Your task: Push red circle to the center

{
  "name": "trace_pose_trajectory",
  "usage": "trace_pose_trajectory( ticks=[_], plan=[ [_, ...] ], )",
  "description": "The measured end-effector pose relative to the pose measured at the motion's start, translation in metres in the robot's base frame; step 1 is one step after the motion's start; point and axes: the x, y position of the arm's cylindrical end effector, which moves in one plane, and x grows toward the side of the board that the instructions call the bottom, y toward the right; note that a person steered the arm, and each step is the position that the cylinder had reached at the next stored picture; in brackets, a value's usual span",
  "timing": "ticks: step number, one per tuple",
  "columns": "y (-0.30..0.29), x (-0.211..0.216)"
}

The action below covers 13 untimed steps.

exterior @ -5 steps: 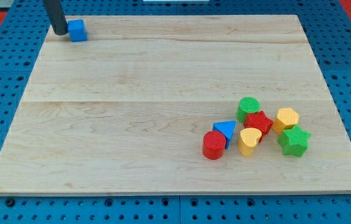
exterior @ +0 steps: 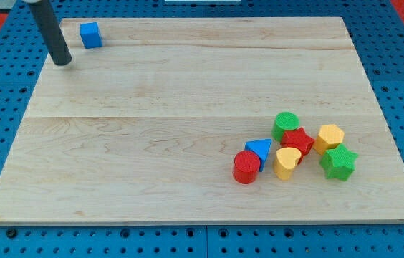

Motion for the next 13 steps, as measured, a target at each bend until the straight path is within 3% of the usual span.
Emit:
trace_pose_trajectory(
  ticks=[1,2,3,5,7,9,10,13],
  plan=[
    [0.048,0.057],
    [0.124,0.070],
    [0.188,0.128],
    [0.195,0.277],
    [0.229,0.289],
    [0.310,0.289],
    [0.327,0.249],
    [0.337,0.233]
  ],
)
